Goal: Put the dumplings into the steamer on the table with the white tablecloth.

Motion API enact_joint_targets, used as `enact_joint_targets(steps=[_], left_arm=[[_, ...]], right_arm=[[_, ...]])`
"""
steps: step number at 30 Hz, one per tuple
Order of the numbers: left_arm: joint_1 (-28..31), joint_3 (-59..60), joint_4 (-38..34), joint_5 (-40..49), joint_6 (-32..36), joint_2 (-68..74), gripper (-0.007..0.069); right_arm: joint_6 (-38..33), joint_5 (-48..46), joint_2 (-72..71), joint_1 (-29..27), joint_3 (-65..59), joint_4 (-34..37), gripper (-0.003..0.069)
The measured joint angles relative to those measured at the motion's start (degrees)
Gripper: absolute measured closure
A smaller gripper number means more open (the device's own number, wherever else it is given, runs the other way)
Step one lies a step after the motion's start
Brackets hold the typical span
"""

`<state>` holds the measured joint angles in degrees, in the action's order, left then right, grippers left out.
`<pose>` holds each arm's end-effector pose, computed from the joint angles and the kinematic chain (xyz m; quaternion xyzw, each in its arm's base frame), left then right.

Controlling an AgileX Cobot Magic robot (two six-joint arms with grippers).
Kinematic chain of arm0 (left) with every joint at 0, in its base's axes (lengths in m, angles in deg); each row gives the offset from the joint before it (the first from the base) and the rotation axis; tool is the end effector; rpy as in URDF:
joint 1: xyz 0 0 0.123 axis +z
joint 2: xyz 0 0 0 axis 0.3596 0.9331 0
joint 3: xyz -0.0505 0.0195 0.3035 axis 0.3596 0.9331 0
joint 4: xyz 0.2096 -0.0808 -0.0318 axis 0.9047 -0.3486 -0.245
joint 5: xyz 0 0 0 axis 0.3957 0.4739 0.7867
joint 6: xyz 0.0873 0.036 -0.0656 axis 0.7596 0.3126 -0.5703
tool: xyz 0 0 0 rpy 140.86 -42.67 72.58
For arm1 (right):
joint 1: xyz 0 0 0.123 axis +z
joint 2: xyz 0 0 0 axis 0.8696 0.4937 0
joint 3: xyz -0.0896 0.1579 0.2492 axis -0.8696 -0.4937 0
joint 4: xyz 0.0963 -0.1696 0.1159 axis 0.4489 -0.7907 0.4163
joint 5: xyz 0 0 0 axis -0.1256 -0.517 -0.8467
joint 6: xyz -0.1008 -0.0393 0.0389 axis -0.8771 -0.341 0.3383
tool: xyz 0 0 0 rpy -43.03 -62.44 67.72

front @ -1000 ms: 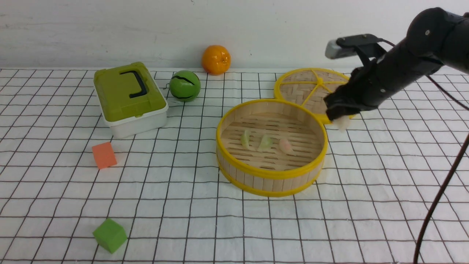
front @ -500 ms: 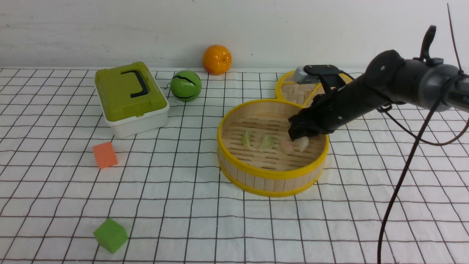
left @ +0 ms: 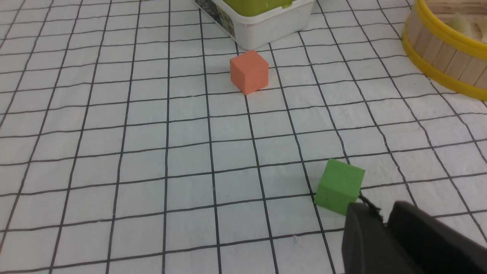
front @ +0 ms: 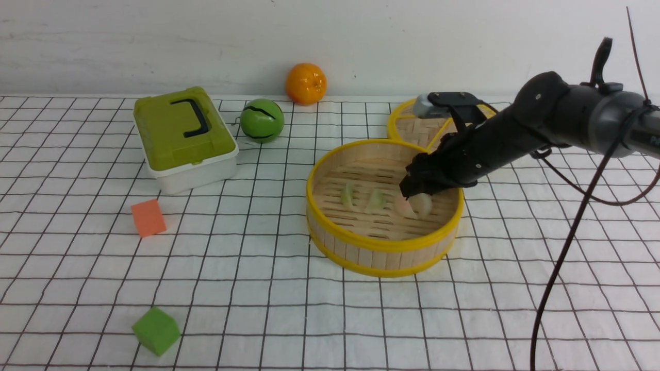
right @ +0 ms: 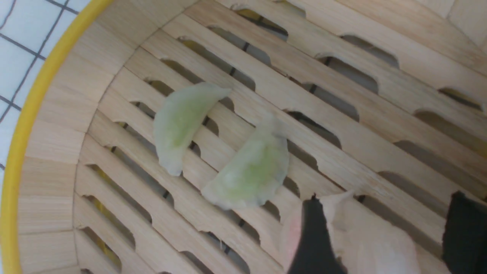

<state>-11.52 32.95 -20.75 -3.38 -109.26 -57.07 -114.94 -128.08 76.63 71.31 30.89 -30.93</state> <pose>0.0480 0.0185 0.2587 0.0653 0.8357 -0.0469 0.5433 0.4651 0.1347 0.2128 -0.1511 0.9218 0.2142 0.2858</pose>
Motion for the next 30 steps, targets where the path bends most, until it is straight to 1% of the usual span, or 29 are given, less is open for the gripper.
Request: enact_joint_targets(steps=[4, 5, 8, 9, 10, 11, 12, 13, 14, 15, 18, 20, 21, 22, 23, 24, 25, 26, 28, 29, 30], left_arm=[[0.0, 0.0, 0.0, 0.0, 0.0, 0.0, 0.0532], [0.0, 0.0, 0.0, 0.0, 0.0, 0.0, 0.0532], [0.0, 0.0, 0.0, 0.1, 0.0, 0.0, 0.0532], [0.0, 0.0, 0.0, 0.1, 0.0, 0.0, 0.0532], [0.0, 0.0, 0.0, 0.1, 0.0, 0.0, 0.0532], [0.0, 0.0, 0.0, 0.1, 0.0, 0.0, 0.0532], [0.0, 0.0, 0.0, 0.1, 0.0, 0.0, 0.0532], [0.0, 0.0, 0.0, 0.1, 0.0, 0.0, 0.0532], [0.0, 0.0, 0.0, 0.1, 0.0, 0.0, 0.0532], [0.0, 0.0, 0.0, 0.1, 0.0, 0.0, 0.0532], [0.0, 0.0, 0.0, 0.1, 0.0, 0.0, 0.0532], [0.0, 0.0, 0.0, 0.1, 0.0, 0.0, 0.0532], [0.0, 0.0, 0.0, 0.1, 0.0, 0.0, 0.0532], [0.0, 0.0, 0.0, 0.1, 0.0, 0.0, 0.0531], [0.0, 0.0, 0.0, 0.1, 0.0, 0.0, 0.0531], [0.0, 0.0, 0.0, 0.1, 0.0, 0.0, 0.0529], [0.0, 0.0, 0.0, 0.1, 0.0, 0.0, 0.0528], [0.0, 0.0, 0.0, 0.1, 0.0, 0.0, 0.0526], [0.0, 0.0, 0.0, 0.1, 0.0, 0.0, 0.0522], [0.0, 0.0, 0.0, 0.1, 0.0, 0.0, 0.0522], [0.0, 0.0, 0.0, 0.1, 0.0, 0.0, 0.0520]], right_arm=[[0.7, -3.1, -4.2, -0.4, 0.6, -2.1, 0.0249], [1.2, -4.7, -7.3, -0.7, 1.3, -3.1, 0.0277], [2.8, -10.3, -17.4, -2.1, 2.4, -7.3, 0.0410], [3.0, -10.6, -18.8, -2.3, 2.4, -7.7, 0.0420], [3.4, -14.3, -24.5, -2.9, 2.6, -10.8, 0.0508], [3.5, -14.8, -25.2, -3.0, 2.6, -11.6, 0.0519], [3.9, -19.4, -31.6, -3.3, 2.4, -15.2, 0.0619], [4.0, -19.9, -31.6, -3.4, 2.4, -15.7, 0.0627], [5.3, -22.6, -36.5, -3.4, 1.2, -18.9, 0.0666], [7.1, -24.0, -41.6, -3.4, -1.2, -22.2, 0.0675], [11.2, -24.3, -51.4, -3.4, -8.9, -28.5, 0.0671], [14.4, -21.5, -58.5, -3.5, -16.5, -32.9, 0.0666], [15.9, -18.7, -61.8, -3.5, -20.3, -34.6, 0.0664], [18.4, -14.3, -67.5, -3.5, -27.4, -37.1, 0.0664], [19.4, -10.9, -70.0, -3.5, -30.6, -38.0, 0.0663], [21.1, -5.0, -75.8, -3.5, -38.3, -39.9, 0.0663], [21.6, -0.8, -78.3, -3.5, -41.7, -40.6, 0.0663], [22.2, 4.9, -83.1, -3.5, -48.5, -41.8, 0.0663], [22.8, 16.9, -90.1, -3.5, -58.3, -43.3, 0.0663], [22.9, 18.1, -91.5, -3.5, -60.3, -43.6, 0.0663], [23.0, 26.0, -95.6, -3.5, -66.2, -43.9, 0.0663]])
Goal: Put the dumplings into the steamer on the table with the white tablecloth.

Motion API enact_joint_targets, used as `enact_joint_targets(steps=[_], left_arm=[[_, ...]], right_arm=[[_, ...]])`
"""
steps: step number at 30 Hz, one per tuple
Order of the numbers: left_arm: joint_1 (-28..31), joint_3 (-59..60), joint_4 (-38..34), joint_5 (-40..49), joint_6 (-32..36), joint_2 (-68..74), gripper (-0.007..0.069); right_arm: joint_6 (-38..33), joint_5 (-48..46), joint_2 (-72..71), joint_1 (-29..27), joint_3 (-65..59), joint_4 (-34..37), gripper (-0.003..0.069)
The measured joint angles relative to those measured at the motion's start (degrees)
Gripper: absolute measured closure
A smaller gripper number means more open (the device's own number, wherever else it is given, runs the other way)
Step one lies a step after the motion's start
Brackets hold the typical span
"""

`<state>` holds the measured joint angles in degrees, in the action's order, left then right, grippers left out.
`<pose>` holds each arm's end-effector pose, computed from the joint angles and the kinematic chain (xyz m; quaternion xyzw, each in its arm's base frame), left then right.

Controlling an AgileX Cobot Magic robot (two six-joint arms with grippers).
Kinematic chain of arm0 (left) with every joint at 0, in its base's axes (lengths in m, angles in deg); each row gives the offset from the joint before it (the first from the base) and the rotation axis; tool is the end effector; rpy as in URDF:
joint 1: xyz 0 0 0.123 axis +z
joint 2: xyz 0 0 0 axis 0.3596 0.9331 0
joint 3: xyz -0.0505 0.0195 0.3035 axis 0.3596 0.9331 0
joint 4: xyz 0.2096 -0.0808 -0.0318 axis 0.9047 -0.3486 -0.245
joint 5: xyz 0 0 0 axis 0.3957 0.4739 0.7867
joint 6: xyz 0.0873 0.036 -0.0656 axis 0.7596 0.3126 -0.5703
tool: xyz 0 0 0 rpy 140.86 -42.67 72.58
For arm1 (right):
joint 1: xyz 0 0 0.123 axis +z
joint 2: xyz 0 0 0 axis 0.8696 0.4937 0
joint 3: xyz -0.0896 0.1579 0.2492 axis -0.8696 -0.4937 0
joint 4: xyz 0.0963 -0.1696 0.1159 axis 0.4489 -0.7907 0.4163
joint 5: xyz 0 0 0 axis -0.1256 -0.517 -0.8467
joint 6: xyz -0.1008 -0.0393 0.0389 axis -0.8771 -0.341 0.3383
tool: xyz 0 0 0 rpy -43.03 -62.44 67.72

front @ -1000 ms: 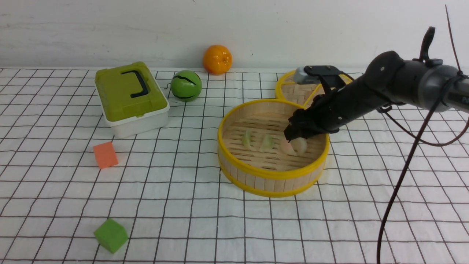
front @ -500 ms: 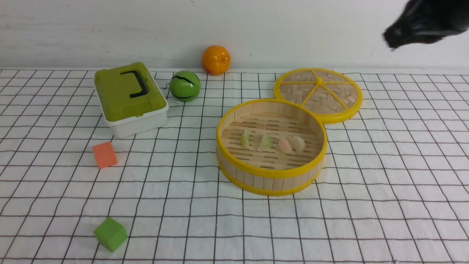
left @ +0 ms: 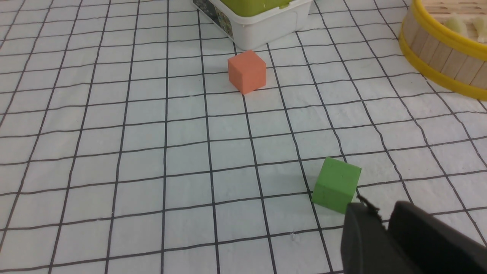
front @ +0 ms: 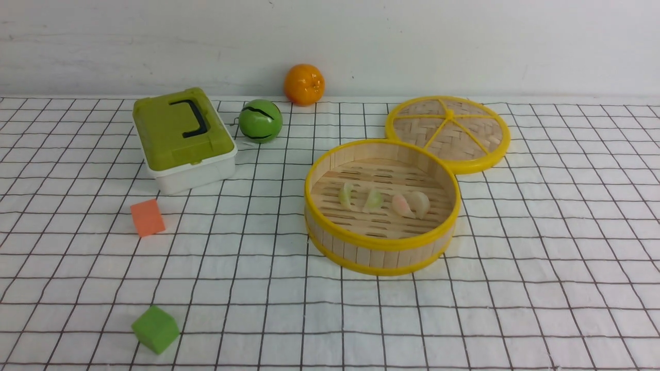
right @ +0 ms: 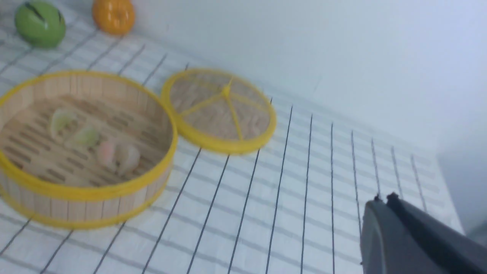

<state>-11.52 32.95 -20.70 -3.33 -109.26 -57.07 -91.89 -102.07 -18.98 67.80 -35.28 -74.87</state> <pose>0.0480 0.0186 0.2586 0.0653 0.8358 -0.0463 0.5432 0.0812 0.0077 0.3467 -0.1298 0.7237 -0.0496 0.6760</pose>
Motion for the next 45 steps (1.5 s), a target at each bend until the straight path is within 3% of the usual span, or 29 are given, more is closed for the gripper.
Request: enact_joint_targets(steps=[3, 7, 14, 17, 23, 27, 35, 45], left_arm=[[0.0, 0.0, 0.0, 0.0, 0.0, 0.0, 0.0517], [0.0, 0.0, 0.0, 0.0, 0.0, 0.0, 0.0513], [0.0, 0.0, 0.0, 0.0, 0.0, 0.0, 0.0513], [0.0, 0.0, 0.0, 0.0, 0.0, 0.0, 0.0513], [0.0, 0.0, 0.0, 0.0, 0.0, 0.0, 0.0510], [0.0, 0.0, 0.0, 0.0, 0.0, 0.0, 0.0507], [0.0, 0.0, 0.0, 0.0, 0.0, 0.0, 0.0497], [0.0, 0.0, 0.0, 0.0, 0.0, 0.0, 0.0493]], right_arm=[[0.0, 14.2, -10.0, 0.0, -13.0, 0.0, 0.0663], [0.0, 23.8, -17.5, 0.0, -22.2, -0.1, 0.0663], [0.0, 29.4, -23.9, 0.0, -31.4, 0.7, 0.0659], [0.0, 25.3, -24.5, 0.0, -32.4, 3.9, 0.0659], [0.1, 4.1, -24.7, 0.0, -32.6, 15.2, 0.0652], [0.1, -6.4, -26.1, -0.5, -32.6, 17.0, 0.0648], [0.1, -7.8, -26.8, -5.2, -32.5, 17.0, 0.0639], [0.1, -7.8, -27.1, -5.4, -32.4, 17.0, 0.0634]])
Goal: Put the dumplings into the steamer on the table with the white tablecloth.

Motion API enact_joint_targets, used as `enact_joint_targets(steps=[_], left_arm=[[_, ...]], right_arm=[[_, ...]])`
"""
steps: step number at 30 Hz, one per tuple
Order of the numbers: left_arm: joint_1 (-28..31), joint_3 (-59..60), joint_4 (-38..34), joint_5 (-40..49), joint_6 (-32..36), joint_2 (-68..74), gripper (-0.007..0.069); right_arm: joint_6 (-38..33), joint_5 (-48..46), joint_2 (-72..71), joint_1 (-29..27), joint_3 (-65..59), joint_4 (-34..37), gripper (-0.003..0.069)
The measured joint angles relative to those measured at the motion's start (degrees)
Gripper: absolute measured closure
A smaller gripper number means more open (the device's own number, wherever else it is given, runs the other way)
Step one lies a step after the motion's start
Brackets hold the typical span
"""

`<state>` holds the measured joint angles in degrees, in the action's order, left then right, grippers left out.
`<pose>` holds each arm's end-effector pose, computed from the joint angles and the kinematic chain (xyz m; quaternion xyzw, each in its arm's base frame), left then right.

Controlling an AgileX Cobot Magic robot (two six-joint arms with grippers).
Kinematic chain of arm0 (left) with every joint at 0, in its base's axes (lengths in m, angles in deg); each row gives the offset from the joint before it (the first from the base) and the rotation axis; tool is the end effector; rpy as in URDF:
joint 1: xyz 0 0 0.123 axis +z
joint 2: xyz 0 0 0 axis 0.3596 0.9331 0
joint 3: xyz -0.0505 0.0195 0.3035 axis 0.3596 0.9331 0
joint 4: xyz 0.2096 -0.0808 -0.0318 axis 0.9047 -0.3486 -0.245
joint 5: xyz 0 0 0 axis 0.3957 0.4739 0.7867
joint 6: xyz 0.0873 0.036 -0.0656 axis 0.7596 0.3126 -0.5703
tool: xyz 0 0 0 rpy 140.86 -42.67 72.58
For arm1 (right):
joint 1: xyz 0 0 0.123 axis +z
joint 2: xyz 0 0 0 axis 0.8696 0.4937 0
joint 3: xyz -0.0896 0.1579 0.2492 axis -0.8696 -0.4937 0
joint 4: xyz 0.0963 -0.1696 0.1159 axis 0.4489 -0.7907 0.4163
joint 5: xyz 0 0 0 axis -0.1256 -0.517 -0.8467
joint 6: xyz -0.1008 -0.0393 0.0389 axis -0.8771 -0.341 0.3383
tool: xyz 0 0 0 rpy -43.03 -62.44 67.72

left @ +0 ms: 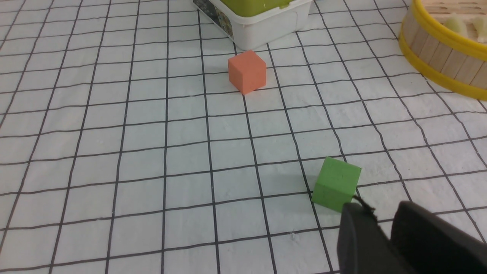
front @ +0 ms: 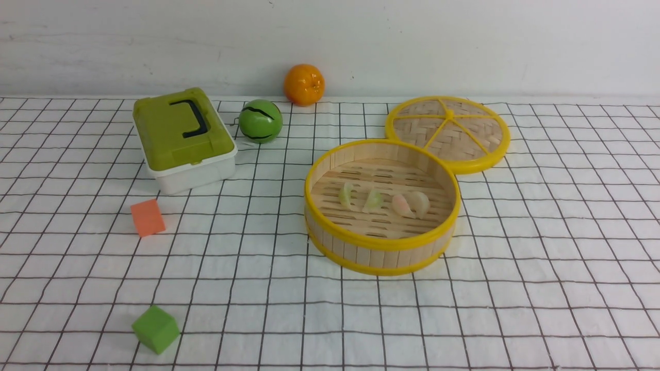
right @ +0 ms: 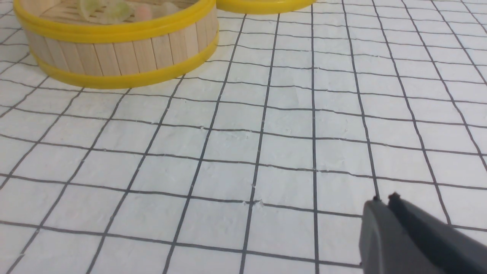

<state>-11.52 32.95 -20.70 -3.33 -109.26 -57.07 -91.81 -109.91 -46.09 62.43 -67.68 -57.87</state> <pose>0.0480 0.0186 0.2586 0.0653 0.8358 -0.0463 0.5432 0.0276 0.0086 0.1664 -0.0199 0.8061 0.0474 0.5896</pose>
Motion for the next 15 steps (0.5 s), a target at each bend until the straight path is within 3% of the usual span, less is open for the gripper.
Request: enact_joint_targets(steps=[15], left_arm=[[0.0, 1.5, 0.0, 0.0, 0.0, -1.3, 0.0479]], right_arm=[[0.0, 0.0, 0.0, -0.1, 0.0, 0.0, 0.0620]])
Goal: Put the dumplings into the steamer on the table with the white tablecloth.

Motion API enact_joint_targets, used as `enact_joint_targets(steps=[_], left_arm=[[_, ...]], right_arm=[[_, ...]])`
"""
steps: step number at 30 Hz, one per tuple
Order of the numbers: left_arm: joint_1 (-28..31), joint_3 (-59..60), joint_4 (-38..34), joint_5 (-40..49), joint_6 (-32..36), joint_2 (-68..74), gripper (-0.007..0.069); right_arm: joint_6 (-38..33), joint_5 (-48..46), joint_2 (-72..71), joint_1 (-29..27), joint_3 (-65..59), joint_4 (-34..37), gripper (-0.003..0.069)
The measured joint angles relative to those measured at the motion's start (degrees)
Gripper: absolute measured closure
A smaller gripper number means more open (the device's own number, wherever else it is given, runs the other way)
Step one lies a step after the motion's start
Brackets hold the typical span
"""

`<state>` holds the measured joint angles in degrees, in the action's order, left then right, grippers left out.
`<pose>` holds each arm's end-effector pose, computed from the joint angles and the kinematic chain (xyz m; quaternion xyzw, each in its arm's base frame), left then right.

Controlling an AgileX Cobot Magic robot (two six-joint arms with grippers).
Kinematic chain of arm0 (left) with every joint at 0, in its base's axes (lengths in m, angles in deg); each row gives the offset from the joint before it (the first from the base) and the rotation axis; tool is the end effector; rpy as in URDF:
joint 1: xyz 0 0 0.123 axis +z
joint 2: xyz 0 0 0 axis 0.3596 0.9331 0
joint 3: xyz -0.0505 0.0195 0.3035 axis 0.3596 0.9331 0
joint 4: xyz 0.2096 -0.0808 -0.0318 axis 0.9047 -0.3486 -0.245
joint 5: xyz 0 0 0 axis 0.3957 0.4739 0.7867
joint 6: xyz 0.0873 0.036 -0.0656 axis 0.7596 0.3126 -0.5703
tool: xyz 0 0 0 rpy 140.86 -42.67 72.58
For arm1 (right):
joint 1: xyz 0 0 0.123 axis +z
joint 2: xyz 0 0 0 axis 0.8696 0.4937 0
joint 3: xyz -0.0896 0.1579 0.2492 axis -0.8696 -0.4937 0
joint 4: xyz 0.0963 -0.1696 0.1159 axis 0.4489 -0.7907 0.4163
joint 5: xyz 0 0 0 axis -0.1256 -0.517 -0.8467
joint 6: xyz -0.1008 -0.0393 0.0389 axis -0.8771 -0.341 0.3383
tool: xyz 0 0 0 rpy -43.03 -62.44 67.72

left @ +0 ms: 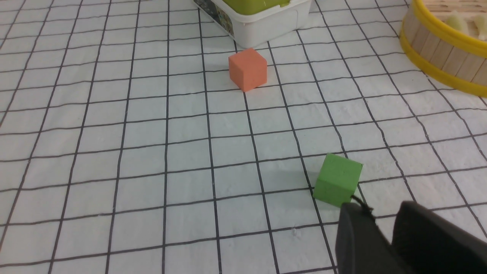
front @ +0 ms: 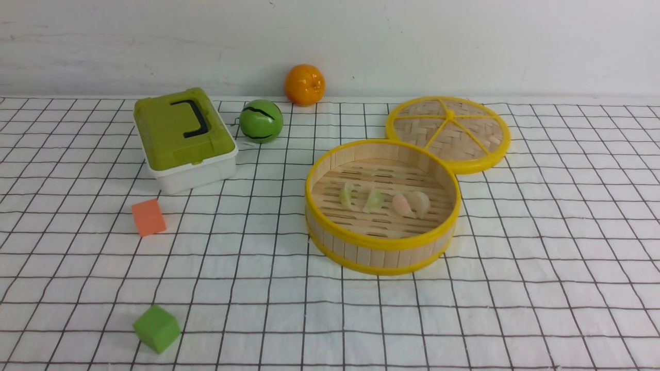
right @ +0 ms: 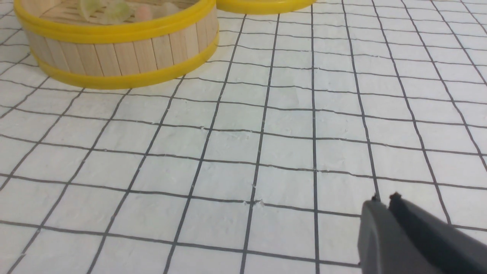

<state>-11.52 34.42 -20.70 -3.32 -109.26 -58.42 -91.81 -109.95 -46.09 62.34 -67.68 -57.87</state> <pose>0.0457 0.0201 0.2512 0.0655 0.8363 -0.0458 0.5423 0.0276 0.0086 0.1663 -0.0193 0.8063 0.0470 0.5893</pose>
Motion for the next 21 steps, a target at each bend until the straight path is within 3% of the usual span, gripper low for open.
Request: enact_joint_targets(steps=[6, 10, 15, 18, 21], left_arm=[[4.6, 2.9, -3.9, -4.7, 2.6, -7.3, 0.0496], [16.9, 9.3, -16.3, -21.5, 13.4, -13.2, 0.0617], [29.2, 18.7, -33.5, -33.9, 29.8, -14.8, 0.0637], [31.9, 20.5, -37.3, -32.1, 36.6, -14.8, 0.0637], [32.0, 20.8, -37.7, -27.0, 39.0, -14.8, 0.0637]], right_arm=[[0.0, 0.0, 0.0, -0.1, 0.0, 0.0, 0.0613], [0.0, 0.0, 0.0, -0.1, 0.0, 0.0, 0.0603], [0.0, 0.0, 0.0, -0.1, 0.0, 0.0, 0.0596], [0.0, 0.0, 0.0, -0.1, 0.0, 0.0, 0.0590], [0.0, 0.0, 0.0, -0.1, 0.0, 0.0, 0.0583]])
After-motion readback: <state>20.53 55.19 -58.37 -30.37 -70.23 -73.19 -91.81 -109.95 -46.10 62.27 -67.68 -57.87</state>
